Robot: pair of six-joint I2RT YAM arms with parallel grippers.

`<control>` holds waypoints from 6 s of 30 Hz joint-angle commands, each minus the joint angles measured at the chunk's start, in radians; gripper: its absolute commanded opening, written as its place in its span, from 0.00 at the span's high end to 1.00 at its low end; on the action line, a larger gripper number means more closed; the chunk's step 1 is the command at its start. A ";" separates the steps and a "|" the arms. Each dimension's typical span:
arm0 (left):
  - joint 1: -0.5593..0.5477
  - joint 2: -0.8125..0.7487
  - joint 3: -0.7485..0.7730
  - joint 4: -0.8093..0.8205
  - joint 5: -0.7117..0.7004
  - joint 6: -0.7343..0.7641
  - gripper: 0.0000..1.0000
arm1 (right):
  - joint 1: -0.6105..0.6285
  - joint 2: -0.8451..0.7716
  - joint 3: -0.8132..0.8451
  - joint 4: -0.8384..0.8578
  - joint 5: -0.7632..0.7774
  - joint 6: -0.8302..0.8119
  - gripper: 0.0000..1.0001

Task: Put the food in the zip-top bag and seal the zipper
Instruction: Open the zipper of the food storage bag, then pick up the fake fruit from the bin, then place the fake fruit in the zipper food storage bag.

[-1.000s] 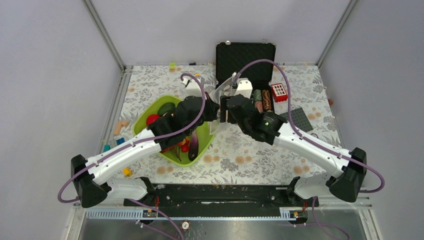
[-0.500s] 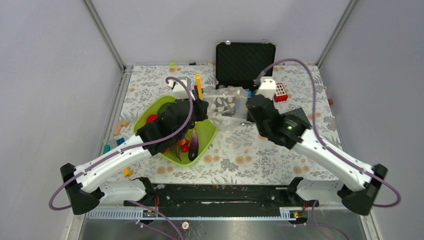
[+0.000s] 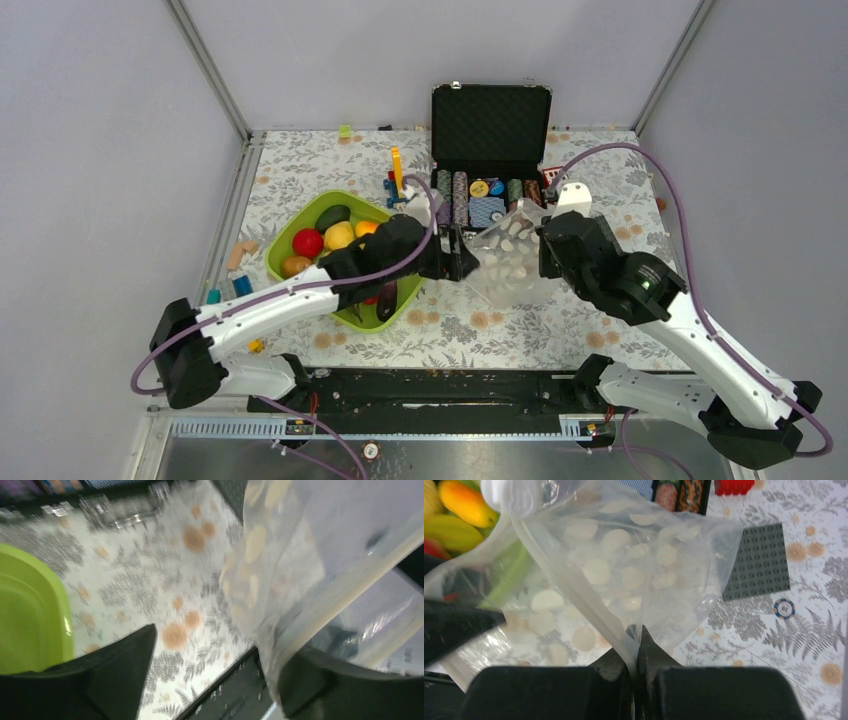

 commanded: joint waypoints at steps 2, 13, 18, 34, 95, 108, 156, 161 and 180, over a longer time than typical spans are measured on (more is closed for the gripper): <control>-0.023 0.008 -0.060 0.172 0.241 0.015 0.02 | -0.009 0.094 0.017 -0.093 -0.015 -0.007 1.00; -0.023 -0.212 -0.172 0.109 0.175 0.133 0.01 | -0.009 0.358 0.051 -0.078 0.011 0.088 1.00; -0.020 -0.319 -0.177 -0.084 -0.117 0.103 0.01 | -0.009 0.436 0.099 -0.061 -0.011 0.102 1.00; 0.354 -0.373 -0.221 -0.520 -0.391 -0.201 0.01 | -0.012 0.454 0.069 0.051 -0.039 0.059 1.00; 0.594 -0.384 -0.325 -0.139 -0.182 -0.080 1.00 | -0.020 0.395 0.012 0.093 -0.054 0.058 1.00; 0.482 -0.449 -0.211 0.009 0.040 0.019 1.00 | -0.020 0.384 0.002 0.112 -0.084 0.096 1.00; 0.125 -0.138 -0.065 0.041 0.186 0.123 1.00 | -0.020 0.356 0.025 0.169 -0.343 0.291 1.00; 0.082 -0.063 0.000 0.013 0.324 0.215 1.00 | -0.020 0.355 0.020 0.193 -0.349 0.303 1.00; 0.048 0.095 0.107 -0.189 0.362 0.314 1.00 | -0.053 0.192 -0.126 0.381 -0.506 0.317 1.00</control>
